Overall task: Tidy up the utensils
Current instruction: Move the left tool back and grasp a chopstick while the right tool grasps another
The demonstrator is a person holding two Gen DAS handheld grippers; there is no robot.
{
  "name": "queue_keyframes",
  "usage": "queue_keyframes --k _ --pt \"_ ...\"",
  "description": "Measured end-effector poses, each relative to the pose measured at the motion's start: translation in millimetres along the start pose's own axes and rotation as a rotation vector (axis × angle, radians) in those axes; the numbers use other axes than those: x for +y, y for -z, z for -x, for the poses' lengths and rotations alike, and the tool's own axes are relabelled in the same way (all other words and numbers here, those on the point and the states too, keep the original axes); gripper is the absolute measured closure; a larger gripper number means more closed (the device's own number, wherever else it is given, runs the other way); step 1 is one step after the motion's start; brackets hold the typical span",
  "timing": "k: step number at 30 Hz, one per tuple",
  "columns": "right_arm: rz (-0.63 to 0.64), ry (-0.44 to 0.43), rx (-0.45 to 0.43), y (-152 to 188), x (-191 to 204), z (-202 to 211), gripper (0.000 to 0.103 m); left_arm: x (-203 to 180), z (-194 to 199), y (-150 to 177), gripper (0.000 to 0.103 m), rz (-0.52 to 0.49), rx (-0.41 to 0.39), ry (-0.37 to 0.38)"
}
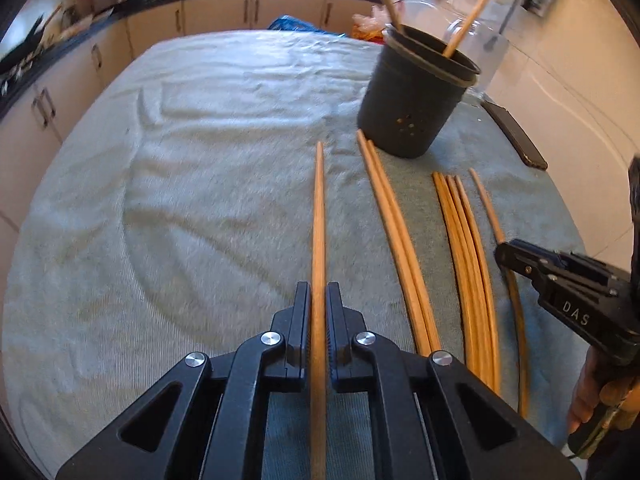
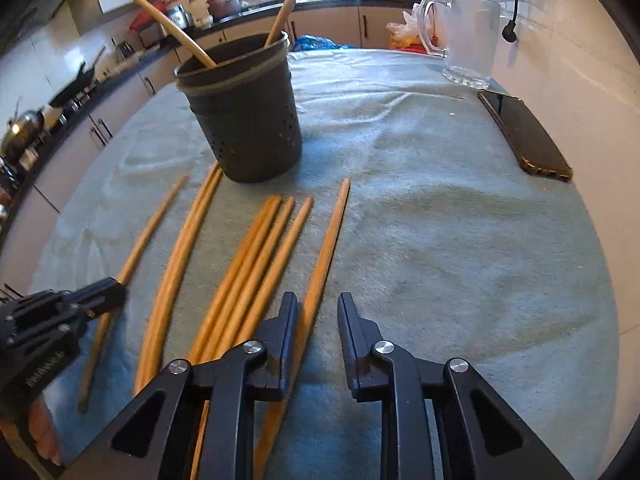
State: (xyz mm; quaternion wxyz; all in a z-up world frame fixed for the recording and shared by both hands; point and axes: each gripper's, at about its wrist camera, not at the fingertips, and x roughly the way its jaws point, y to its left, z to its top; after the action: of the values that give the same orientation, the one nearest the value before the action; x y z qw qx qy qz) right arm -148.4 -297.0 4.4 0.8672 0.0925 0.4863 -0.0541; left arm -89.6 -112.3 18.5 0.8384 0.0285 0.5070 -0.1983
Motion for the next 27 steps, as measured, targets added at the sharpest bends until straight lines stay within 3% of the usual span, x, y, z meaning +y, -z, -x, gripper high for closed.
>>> queue_keyframes --k 5,12,22,27 --pt "0.007 0.054 0.054 12 -19 10 0.085 3 8 6 0.095 -0.001 0.087 0.000" --pt "-0.041 0.016 0.101 10 -38 13 0.083 4 0 -10 0.076 0.014 0.171 0.013" --pt "-0.012 0.062 0.139 -32 -36 -13 0.083 9 -23 -53 0.073 0.041 0.194 -0.018" --pt "0.010 0.086 0.154 -47 -31 -21 0.083 -1 -34 -69 0.073 -0.017 0.170 -0.058"
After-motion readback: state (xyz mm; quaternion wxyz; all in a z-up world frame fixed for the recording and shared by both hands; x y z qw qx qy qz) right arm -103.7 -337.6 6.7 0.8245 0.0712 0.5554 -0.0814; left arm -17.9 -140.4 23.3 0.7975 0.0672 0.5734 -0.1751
